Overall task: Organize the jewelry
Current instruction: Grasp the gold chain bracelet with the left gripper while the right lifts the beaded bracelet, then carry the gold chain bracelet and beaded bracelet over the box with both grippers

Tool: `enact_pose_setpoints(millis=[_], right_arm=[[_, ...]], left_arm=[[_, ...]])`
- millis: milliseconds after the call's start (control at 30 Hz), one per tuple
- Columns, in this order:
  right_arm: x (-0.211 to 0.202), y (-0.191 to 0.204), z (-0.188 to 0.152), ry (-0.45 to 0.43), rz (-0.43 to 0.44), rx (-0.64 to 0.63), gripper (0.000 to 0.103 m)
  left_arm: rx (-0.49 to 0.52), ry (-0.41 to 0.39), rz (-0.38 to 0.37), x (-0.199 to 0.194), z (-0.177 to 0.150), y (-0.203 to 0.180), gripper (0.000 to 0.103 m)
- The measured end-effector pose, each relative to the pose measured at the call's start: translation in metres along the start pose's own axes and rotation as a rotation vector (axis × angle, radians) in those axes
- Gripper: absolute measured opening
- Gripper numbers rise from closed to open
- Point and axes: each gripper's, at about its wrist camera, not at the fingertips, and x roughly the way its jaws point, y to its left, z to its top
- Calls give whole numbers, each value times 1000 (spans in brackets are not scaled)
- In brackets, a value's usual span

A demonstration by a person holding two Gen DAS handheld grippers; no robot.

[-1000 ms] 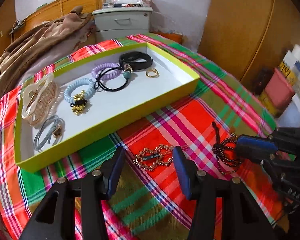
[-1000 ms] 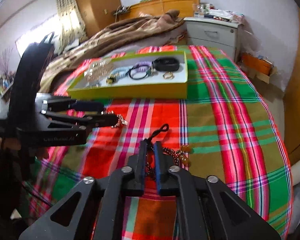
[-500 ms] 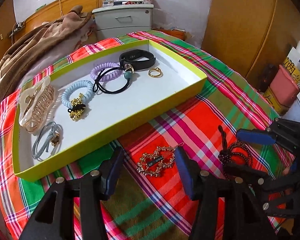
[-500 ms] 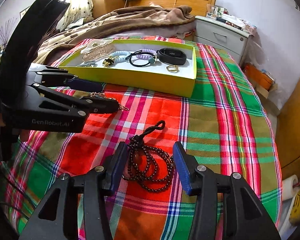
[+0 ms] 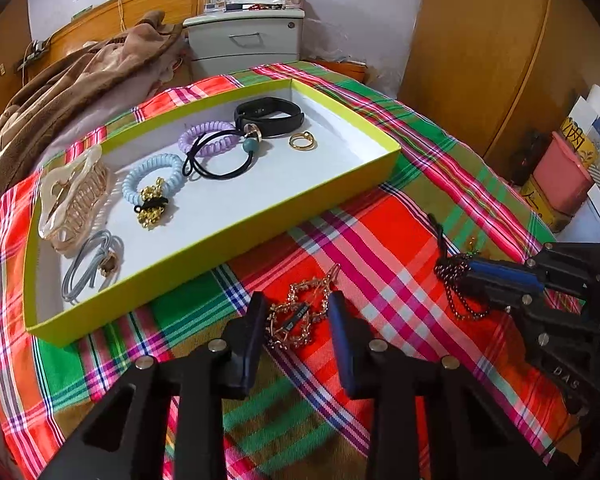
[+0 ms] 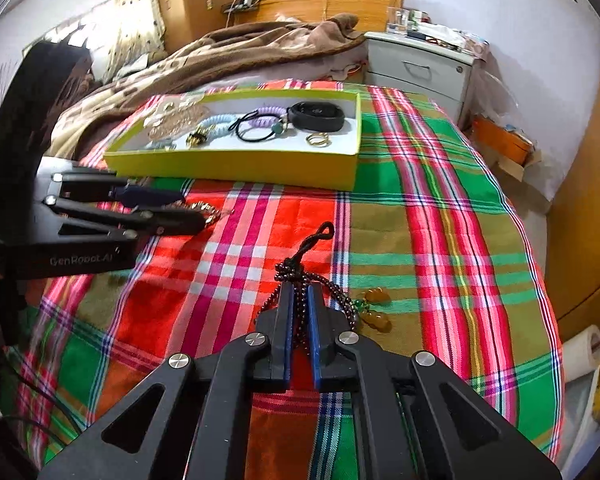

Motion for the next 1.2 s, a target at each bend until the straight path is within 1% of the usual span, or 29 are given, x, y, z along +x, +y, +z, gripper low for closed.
enact_pose_setpoints(millis=[233,533,700,933,1200], right_arm=[[-8,-3,4,-47,-5,43,7],[-17,-2,13,-87,-5,54,7],[-21,0,22,-109,-6,56,7],[-24,4,39,-138,-12,45,7],[-18,7,70,-170,5,35,7]], left_arm=[[-22,-11,-4,-3,-2,3,32],[-51,-51,2,-19,-2,7,32],[-71,-89,13,-34,1,12,33],[-85,-137,25,-52,9,23,33],[-119,-161,49,-57,25,42,33]])
